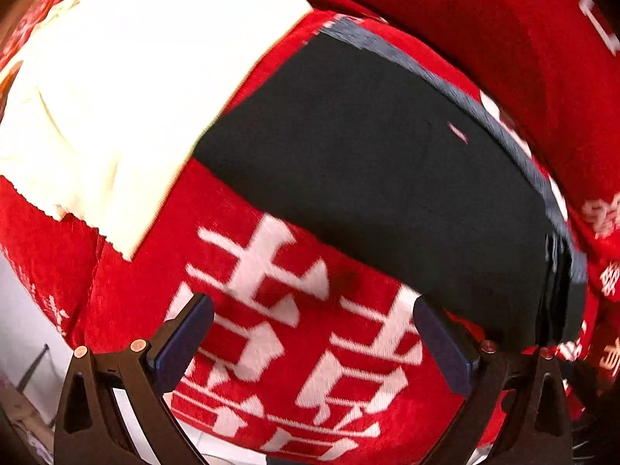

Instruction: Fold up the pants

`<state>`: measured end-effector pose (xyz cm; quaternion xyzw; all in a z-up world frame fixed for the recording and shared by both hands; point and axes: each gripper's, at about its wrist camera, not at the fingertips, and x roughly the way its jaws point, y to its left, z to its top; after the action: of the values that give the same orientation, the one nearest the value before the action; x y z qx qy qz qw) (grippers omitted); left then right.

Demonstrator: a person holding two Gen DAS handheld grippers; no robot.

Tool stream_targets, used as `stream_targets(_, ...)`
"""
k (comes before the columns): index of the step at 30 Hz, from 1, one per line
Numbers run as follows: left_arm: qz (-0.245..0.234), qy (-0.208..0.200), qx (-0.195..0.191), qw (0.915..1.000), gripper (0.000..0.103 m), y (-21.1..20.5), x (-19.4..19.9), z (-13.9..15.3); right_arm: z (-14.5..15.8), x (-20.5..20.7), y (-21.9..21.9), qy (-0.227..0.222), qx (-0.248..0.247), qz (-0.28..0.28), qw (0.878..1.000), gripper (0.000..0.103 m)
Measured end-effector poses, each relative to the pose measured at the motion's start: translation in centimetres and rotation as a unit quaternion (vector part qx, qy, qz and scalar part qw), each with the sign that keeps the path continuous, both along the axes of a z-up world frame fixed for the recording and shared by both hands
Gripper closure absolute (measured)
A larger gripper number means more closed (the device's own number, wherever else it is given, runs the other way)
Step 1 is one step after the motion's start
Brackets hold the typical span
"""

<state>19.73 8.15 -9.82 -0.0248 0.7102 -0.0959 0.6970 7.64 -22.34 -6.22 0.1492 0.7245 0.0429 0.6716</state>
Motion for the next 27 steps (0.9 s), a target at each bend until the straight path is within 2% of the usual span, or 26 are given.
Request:
stream_targets(3, 0.007, 0.010, 0.004, 0.9999, 0.000, 0.6, 1.0, -0.7, -0.4, -0.1, -0.3, 0.008, 0.002, -0.006, 1.000, 0.010)
stream_targets(10, 0.059, 0.001, -0.065, 0.9962, 0.000, 1.7, 3.3, -1.3, -0.9, -0.3, -0.8, 0.013, 0.013, -0.014, 1.000, 0.010)
stream_targets(13, 0.069, 0.018, -0.101, 0.9923, 0.000, 1.4, 4.0, -2.2, -1.3, -0.4, -1.0, 0.017, 0.021, -0.017, 0.999, 0.010)
stream_targets(18, 0.084, 0.009, -0.152, 0.9849, 0.000, 1.7, 4.5, -2.4, -1.8, -0.4, -0.9, 0.017, 0.029, -0.021, 0.999, 0.010)
stream_targets(27, 0.118, 0.010, -0.196, 0.9735, 0.000, 1.8, 5.2, -3.8, -2.3, -0.5, -1.0, 0.015, 0.037, -0.031, 0.999, 0.010)
